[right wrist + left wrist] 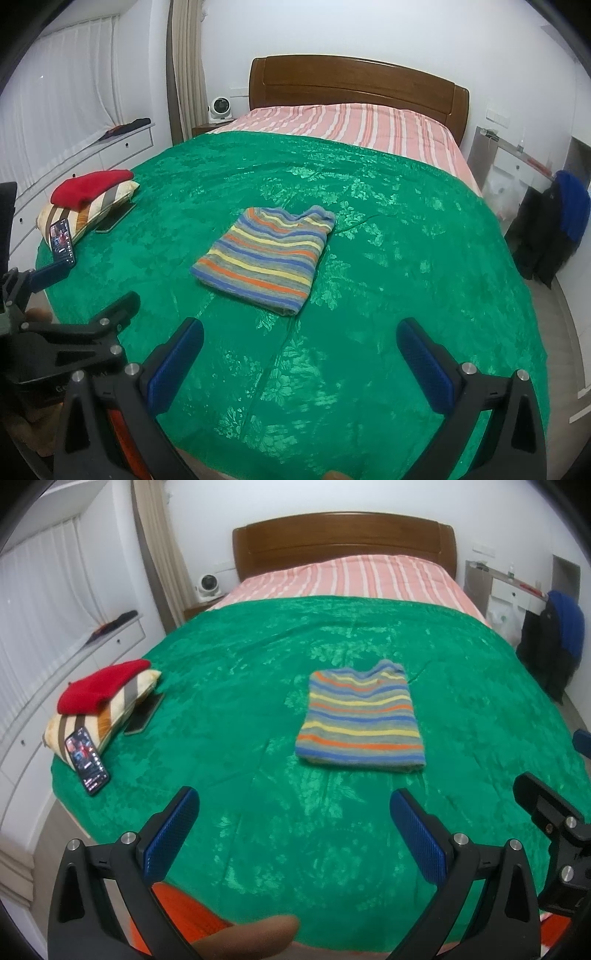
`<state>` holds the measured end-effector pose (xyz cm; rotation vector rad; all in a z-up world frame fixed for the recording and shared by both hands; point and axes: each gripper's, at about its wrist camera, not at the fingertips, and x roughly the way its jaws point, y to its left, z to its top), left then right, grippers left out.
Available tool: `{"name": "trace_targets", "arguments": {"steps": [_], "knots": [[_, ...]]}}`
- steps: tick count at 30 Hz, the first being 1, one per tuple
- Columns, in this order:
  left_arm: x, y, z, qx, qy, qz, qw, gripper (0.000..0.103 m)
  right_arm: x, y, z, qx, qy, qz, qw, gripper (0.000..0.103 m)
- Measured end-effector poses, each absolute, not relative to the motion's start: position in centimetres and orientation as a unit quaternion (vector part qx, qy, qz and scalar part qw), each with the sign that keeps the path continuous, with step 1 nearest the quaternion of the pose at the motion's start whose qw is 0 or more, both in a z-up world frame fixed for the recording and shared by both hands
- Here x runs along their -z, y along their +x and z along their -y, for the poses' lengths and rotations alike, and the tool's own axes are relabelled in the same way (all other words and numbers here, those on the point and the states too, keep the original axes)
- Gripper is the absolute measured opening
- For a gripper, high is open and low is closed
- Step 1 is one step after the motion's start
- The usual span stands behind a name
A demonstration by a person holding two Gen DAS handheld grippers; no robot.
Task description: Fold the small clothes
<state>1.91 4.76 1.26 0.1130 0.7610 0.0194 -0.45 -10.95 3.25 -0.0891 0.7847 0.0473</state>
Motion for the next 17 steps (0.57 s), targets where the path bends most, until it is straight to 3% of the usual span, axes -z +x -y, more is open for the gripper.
{"name": "trace_targets", "arguments": {"steps": [17], "knots": [[-1.46,1.57,-4.19,-0.007,0.047,-0.365,0.93,0.103,-2.77,-0.38,11.66,-0.016,-0.039,-0.391,0.919,0.103]]}}
